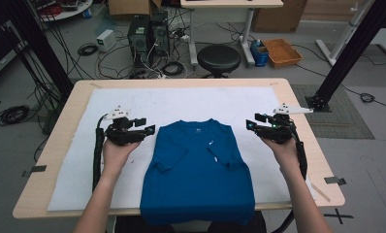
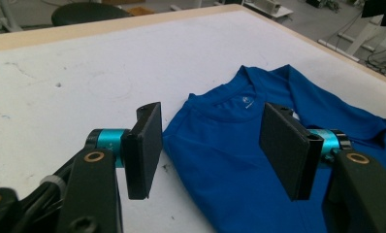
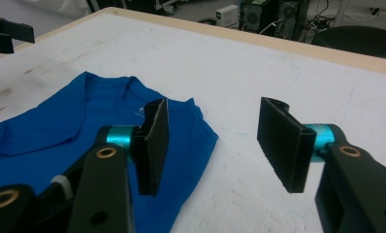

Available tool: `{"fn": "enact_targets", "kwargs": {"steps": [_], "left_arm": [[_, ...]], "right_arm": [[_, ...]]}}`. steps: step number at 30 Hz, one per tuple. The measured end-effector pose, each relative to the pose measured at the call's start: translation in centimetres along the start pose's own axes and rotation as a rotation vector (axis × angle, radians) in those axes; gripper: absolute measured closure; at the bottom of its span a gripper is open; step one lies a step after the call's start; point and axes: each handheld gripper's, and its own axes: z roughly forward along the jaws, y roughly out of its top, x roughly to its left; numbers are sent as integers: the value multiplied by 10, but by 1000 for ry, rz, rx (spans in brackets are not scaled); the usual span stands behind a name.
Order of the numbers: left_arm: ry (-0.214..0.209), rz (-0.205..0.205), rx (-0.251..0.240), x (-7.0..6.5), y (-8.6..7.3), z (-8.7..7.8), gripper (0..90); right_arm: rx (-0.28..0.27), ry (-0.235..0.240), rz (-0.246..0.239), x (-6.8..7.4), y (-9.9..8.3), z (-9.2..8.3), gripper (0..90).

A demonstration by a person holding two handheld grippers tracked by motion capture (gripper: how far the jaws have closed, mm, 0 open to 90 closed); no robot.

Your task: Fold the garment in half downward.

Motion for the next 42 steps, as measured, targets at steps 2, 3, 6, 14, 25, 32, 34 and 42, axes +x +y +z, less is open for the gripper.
{"fn": "enact_targets", "kwargs": {"steps": [2, 3, 6, 14, 25, 32, 34, 42], "left_arm": [[-3, 2, 10, 0, 1, 5, 414], [-5, -2, 11, 1, 2, 8, 416], [-17, -17, 12, 4, 3, 16, 419], [-35, -37, 40, 9, 5, 39, 480], [-3, -86, 181, 16, 3, 82, 570], [16, -110, 219, 21, -5, 93, 607], [22, -106, 225, 21, -6, 95, 612], [40, -61, 238, 19, -8, 101, 645]], "right_arm": [[2, -1, -2, 1, 1, 3, 490], [2, -2, -9, 2, 3, 8, 503], [12, 4, -11, 3, 5, 15, 506], [61, 17, -27, 6, 14, 48, 523], [182, -48, -12, 2, 9, 94, 587], [253, -73, 0, -2, -2, 119, 639], [269, -80, -6, -1, -5, 126, 644], [327, -70, -50, 8, -1, 147, 655]]}}
